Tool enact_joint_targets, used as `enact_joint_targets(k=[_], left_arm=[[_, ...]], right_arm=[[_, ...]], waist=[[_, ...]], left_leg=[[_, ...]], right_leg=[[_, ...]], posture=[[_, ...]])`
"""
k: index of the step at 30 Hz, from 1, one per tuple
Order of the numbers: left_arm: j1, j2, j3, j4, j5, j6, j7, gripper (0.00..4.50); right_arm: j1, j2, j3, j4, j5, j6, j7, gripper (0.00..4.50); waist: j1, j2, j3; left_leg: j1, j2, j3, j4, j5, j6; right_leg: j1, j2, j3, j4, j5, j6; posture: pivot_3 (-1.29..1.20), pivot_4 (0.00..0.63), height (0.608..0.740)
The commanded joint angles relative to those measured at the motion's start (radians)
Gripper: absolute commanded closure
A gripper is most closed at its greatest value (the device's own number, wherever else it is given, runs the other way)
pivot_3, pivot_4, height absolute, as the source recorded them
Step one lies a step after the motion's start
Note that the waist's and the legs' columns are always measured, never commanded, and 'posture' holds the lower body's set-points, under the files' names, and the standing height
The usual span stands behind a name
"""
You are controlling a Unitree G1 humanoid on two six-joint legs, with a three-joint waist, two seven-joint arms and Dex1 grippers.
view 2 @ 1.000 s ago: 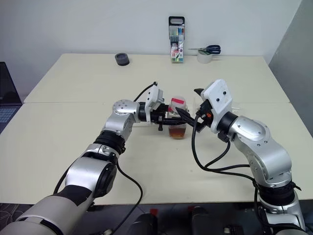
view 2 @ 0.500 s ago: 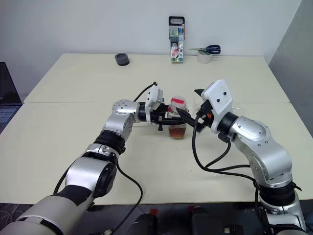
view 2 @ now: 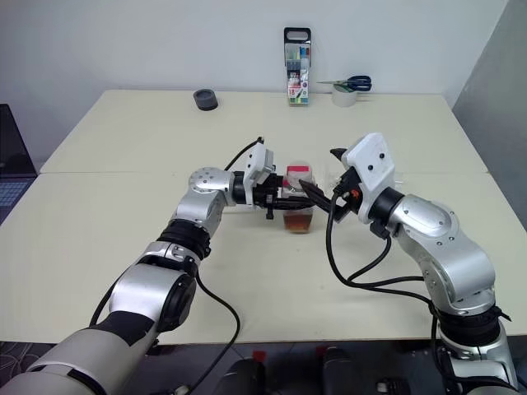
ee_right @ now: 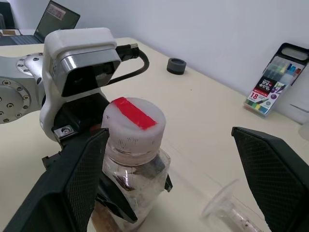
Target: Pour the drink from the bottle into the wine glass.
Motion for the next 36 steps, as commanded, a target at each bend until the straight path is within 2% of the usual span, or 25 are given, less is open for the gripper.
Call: enact_joint_targets(k=[1,11,19,35,36], left_arm=[[-0.005,-0.002,0.003,-0.022,-0.007,-0.02,-0.014,2.85],[-0.004,-0.002,0.003,-0.023,-0.007,-0.021,-0.01,2.85],[-0.003,-0.003,0.005,-0.024,-0.007,-0.021,-0.008,2.85],[0.008,-0.001,0.002,-0.037,-0.006,-0.022,-0.011,2.85],[0.009,-0.001,0.002,-0.038,-0.006,-0.022,-0.011,2.85]], right_arm=[[-0.002,-0.011,-0.049,0.001,-0.015,-0.016,-0.017,0.18],[0.003,-0.01,-0.045,-0.037,0.04,0.012,0.024,0.18],[-0.028,-0.017,-0.073,-0.032,0.171,0.097,0.072,0.18],[-0.137,0.031,0.039,0.135,0.091,0.003,0.102,0.18],[-0.14,0.032,0.04,0.142,0.089,-0.001,0.106,0.36]], waist=[[0.0,0.0,0.0],[0.0,0.0,0.0],[0.0,0.0,0.0],[-0.001,0.0,0.0],[-0.001,0.0,0.0]], left_leg=[[0.0,0.0,0.0,0.0,0.0,0.0],[0.0,0.0,0.0,0.0,0.0,0.0],[0.0,0.0,0.0,0.0,0.0,0.0],[0.0,0.0,0.0,0.0,0.0,0.0],[0.0,0.0,0.0,0.0,0.0,0.0]], right_leg=[[0.0,0.0,0.0,0.0,0.0,0.0],[0.0,0.0,0.0,0.0,0.0,0.0],[0.0,0.0,0.0,0.0,0.0,0.0],[0.0,0.0,0.0,0.0,0.0,0.0],[0.0,0.0,0.0,0.0,0.0,0.0]], posture=[[0.0,0.15,0.74],[0.0,0.15,0.74],[0.0,0.15,0.74],[0.0,0.15,0.74],[0.0,0.15,0.74]])
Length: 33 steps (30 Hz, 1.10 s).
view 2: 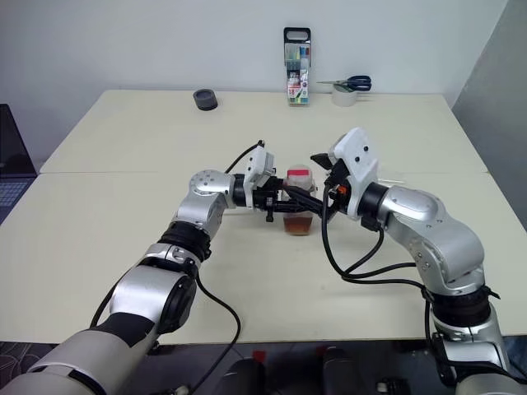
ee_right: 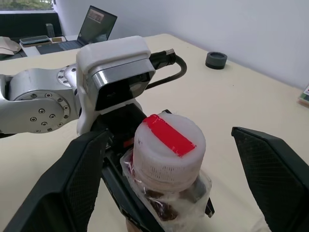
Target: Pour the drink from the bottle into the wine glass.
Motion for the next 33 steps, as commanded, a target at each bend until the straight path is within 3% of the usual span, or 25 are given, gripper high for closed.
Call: enact_joint_targets(k=[1,8,26,33], left_arm=[[-0.005,0.003,0.003,-0.039,-0.006,-0.02,-0.002,2.85],[-0.001,0.005,0.003,-0.045,-0.007,-0.019,0.0,2.85],[0.016,0.007,0.005,-0.061,-0.01,-0.012,0.011,2.85],[0.02,0.014,0.009,-0.061,-0.009,-0.012,0.028,2.85]], right_arm=[[-0.033,0.0,-0.006,0.003,-0.016,-0.043,0.019,0.55],[-0.028,-0.001,0.008,0.002,-0.033,-0.055,0.043,2.77],[-0.008,-0.031,0.018,-0.074,-0.121,-0.165,0.056,2.79],[0.038,-0.021,-0.097,-0.129,-0.026,-0.095,0.014,2.79]], waist=[[0.0,0.0,0.0],[0.0,0.0,0.0],[0.0,0.0,0.0],[0.001,0.0,0.0]], left_leg=[[0.0,0.0,0.0,0.0,0.0,0.0],[0.0,0.0,0.0,0.0,0.0,0.0],[0.0,0.0,0.0,0.0,0.0,0.0],[0.0,0.0,0.0,0.0,0.0,0.0]], right_leg=[[0.0,0.0,0.0,0.0,0.0,0.0],[0.0,0.0,0.0,0.0,0.0,0.0],[0.0,0.0,0.0,0.0,0.0,0.0],[0.0,0.0,0.0,0.0,0.0,0.0]], posture=[[0.0,0.15,0.74],[0.0,0.15,0.74],[0.0,0.15,0.74],[0.0,0.15,0.74]])
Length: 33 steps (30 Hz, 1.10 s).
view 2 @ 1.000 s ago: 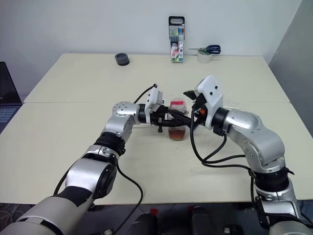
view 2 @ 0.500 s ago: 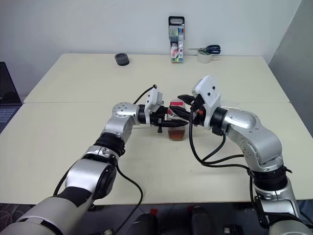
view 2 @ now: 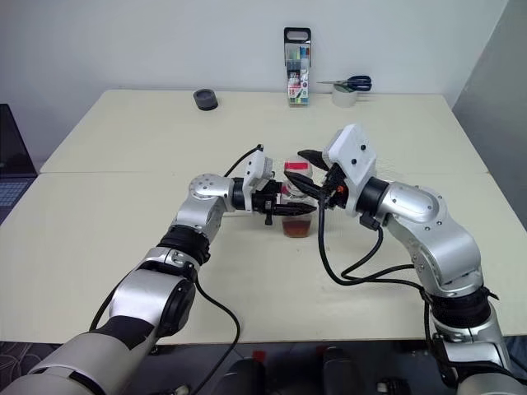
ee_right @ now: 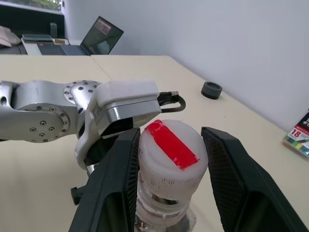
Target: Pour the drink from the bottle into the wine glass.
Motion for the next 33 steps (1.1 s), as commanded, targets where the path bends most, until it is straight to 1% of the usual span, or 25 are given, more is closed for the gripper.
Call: enact_joint_targets(k=[1,5,8,11,15,16,17,19,20,23,27,28,30,33], left_arm=[[-0.004,0.015,0.015,-0.044,-0.012,-0.007,0.012,2.85],[0.012,0.051,0.029,-0.062,-0.017,0.013,0.032,2.85],[0.034,0.084,0.043,-0.108,-0.029,0.035,0.058,2.85],[0.068,0.118,0.065,-0.171,-0.043,0.066,0.09,2.86],[0.109,0.149,0.08,-0.255,-0.058,0.11,0.131,2.86],[0.128,0.163,0.094,-0.282,-0.064,0.125,0.151,2.86],[0.142,0.171,0.103,-0.304,-0.068,0.137,0.167,2.86],[0.176,0.187,0.117,-0.354,-0.078,0.166,0.201,2.86],[0.193,0.193,0.121,-0.381,-0.082,0.181,0.218,2.86],[0.233,0.213,0.141,-0.45,-0.095,0.228,0.272,2.86],[0.271,0.251,0.179,-0.51,-0.109,0.275,0.347,2.86],[0.277,0.258,0.182,-0.52,-0.111,0.282,0.36,2.86],[0.288,0.283,0.209,-0.527,-0.099,0.284,0.43,2.86],[0.292,0.31,0.234,-0.507,-0.063,0.264,0.545,2.86]], right_arm=[[0.023,-0.01,-0.11,-0.065,0.043,0.03,-0.042,2.79],[0.165,-0.038,-0.216,-0.105,0.04,0.043,-0.086,2.79],[0.298,-0.011,-0.26,-0.108,0.011,0.002,-0.136,2.79],[0.422,0.036,-0.262,-0.042,-0.07,-0.086,-0.202,2.79],[0.519,0.073,-0.244,0.073,-0.162,-0.192,-0.242,2.79],[0.543,0.088,-0.223,0.13,-0.196,-0.225,-0.256,2.79],[0.558,0.098,-0.21,0.168,-0.217,-0.25,-0.263,2.06],[0.569,0.125,-0.199,0.217,-0.209,-0.255,-0.254,1.5],[0.569,0.128,-0.2,0.228,-0.199,-0.239,-0.245,1.07],[0.571,0.121,-0.207,0.24,-0.177,-0.196,-0.227,0.01],[0.579,0.071,-0.23,0.229,-0.141,-0.103,-0.189,0.0],[0.58,0.06,-0.235,0.226,-0.142,-0.101,-0.187,0.0],[0.579,-0.005,-0.264,0.189,-0.145,-0.139,-0.139,0.0],[0.559,-0.063,-0.283,0.104,-0.082,-0.142,-0.052,0.0]], waist=[[0.001,0.0,0.0],[0.002,0.0,0.0],[0.001,0.0,0.0],[0.0,0.0,0.0],[0.001,0.0,0.0],[0.001,0.0,0.0],[0.0,0.0,0.0],[-0.001,0.0,0.0],[-0.001,0.0,0.0],[0.0,0.001,0.0],[0.002,0.001,0.0],[0.002,0.001,0.0],[0.003,0.001,0.0],[0.005,0.001,0.0]], left_leg=[[0.0,0.0,0.0,0.0,0.0,0.0],[0.0,0.0,0.0,0.0,0.0,0.0],[0.0,0.0,0.0,-0.001,0.0,0.001],[0.0,0.0,0.001,0.0,0.0,0.001],[0.001,0.0,0.001,0.0,0.0,0.001],[0.002,0.0,0.001,0.0,0.0,0.001],[0.002,0.0,0.001,0.0,0.0,0.001],[0.003,0.001,0.002,-0.001,0.0,0.001],[0.003,0.001,0.002,-0.001,0.0,0.0],[0.003,0.001,0.002,0.0,0.0,0.0],[0.004,0.001,0.001,0.0,0.0,0.001],[0.004,0.001,0.001,0.0,0.0,0.001],[0.004,0.001,0.001,0.0,0.0,0.001],[0.003,0.0,0.001,0.0,0.0,0.001]], right_leg=[[0.0,0.0,0.0,0.0,0.0,0.0],[0.0,0.0,0.0,0.0,0.0,0.0],[0.0,0.0,0.001,0.0,0.0,0.0],[0.0,0.0,0.001,0.001,0.0,0.0],[0.001,0.001,0.001,0.001,0.0,0.0],[0.001,0.001,0.001,0.001,0.0,0.0],[0.001,0.001,0.001,0.001,0.0,0.0],[0.001,0.001,0.002,0.001,0.0,0.0],[0.001,0.001,0.002,0.001,0.0,0.0],[0.002,0.001,0.002,0.001,0.0,0.0],[0.002,0.001,0.002,0.001,0.0,0.0],[0.002,0.001,0.001,0.001,0.0,0.0],[0.002,0.001,0.001,0.001,0.0,0.0],[0.002,0.0,0.002,0.0,0.0,0.0]], posture=[[0.0,0.15,0.74],[0.0,0.15,0.74],[0.0,0.15,0.74],[0.0,0.15,0.74],[0.0,0.15,0.74],[0.0,0.15,0.74],[0.0,0.15,0.74],[0.0,0.15,0.74],[0.0,0.15,0.74],[0.0,0.15,0.74],[0.0,0.15,0.74],[0.0,0.15,0.74],[0.0,0.15,0.74],[0.0,0.15,0.74]])
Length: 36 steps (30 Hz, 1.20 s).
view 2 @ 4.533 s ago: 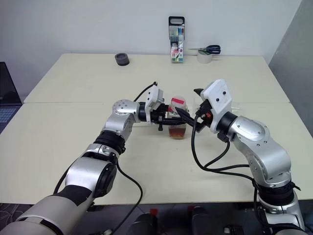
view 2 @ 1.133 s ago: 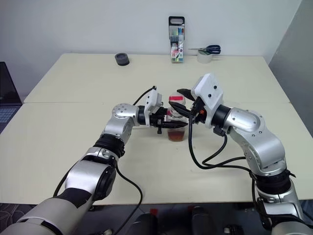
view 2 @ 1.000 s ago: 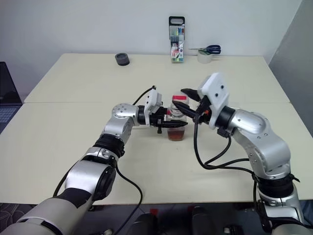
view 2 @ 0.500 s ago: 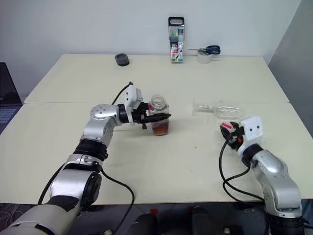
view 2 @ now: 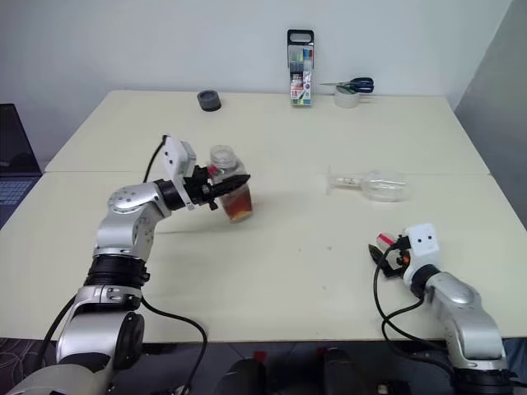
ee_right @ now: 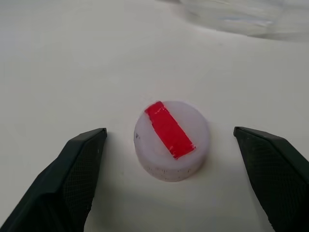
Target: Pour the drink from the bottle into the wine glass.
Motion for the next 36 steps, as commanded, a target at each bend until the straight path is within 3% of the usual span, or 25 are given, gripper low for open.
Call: enact_joint_targets(k=[1,7,13,20,26,34,36], left_arm=[[-0.008,0.033,0.059,-0.019,0.028,-0.022,0.148,2.86],[-0.002,0.063,0.113,0.012,0.048,0.013,0.34,2.86],[0.007,0.083,0.159,0.05,0.05,0.027,0.484,2.86],[0.034,0.073,0.193,0.067,0.034,0.046,0.574,2.86],[0.072,0.06,0.197,0.066,0.011,0.024,0.554,2.86],[0.132,0.031,0.199,0.019,-0.012,-0.006,0.561,0.27],[0.139,0.024,0.199,0.013,-0.015,-0.008,0.562,0.03]], right_arm=[[-0.044,-0.059,-0.036,-0.138,0.087,-0.002,0.1,0.0],[-0.24,-0.066,0.132,-0.228,0.188,0.124,0.189,0.0],[-0.458,0.037,0.322,-0.173,0.147,0.133,0.184,0.0],[-0.56,0.119,0.404,-0.071,0.083,0.09,0.188,0.0],[-0.582,0.154,0.425,-0.055,0.063,0.078,0.196,0.0],[-0.578,0.158,0.429,-0.066,0.051,0.078,0.206,0.0],[-0.578,0.158,0.43,-0.068,0.049,0.078,0.207,0.0]], waist=[[0.0,0.0,0.0],[-0.005,0.0,0.0],[-0.004,0.0,0.0],[0.003,-0.002,-0.001],[0.002,-0.002,-0.001],[0.001,-0.002,-0.001],[0.001,-0.002,-0.001]], left_leg=[[0.0,0.0,0.0,0.0,0.0,0.0],[0.002,0.002,-0.001,0.0,0.0,0.0],[0.0,0.001,-0.001,0.0,0.001,-0.001],[-0.001,0.0,-0.002,0.0,0.002,-0.004],[-0.001,0.0,-0.002,0.0,0.002,-0.004],[-0.001,0.0,-0.002,0.0,0.002,-0.004],[-0.001,0.0,-0.002,0.0,0.002,-0.004]], right_leg=[[0.0,0.0,0.0,0.0,0.0,0.0],[0.0,0.001,-0.001,0.001,0.0,0.0],[-0.001,0.0,-0.001,0.0,0.0,0.0],[-0.001,-0.001,-0.002,-0.001,0.0,0.0],[-0.002,-0.001,-0.002,0.0,0.0,0.0],[-0.002,-0.001,-0.002,0.0,0.0,0.0],[-0.002,-0.001,-0.002,0.0,0.0,0.0]], posture=[[0.0,0.15,0.74],[0.0,0.15,0.74],[0.0,0.15,0.74],[0.0,0.15,0.74],[0.0,0.15,0.74],[0.0,0.15,0.74],[0.0,0.15,0.74]])
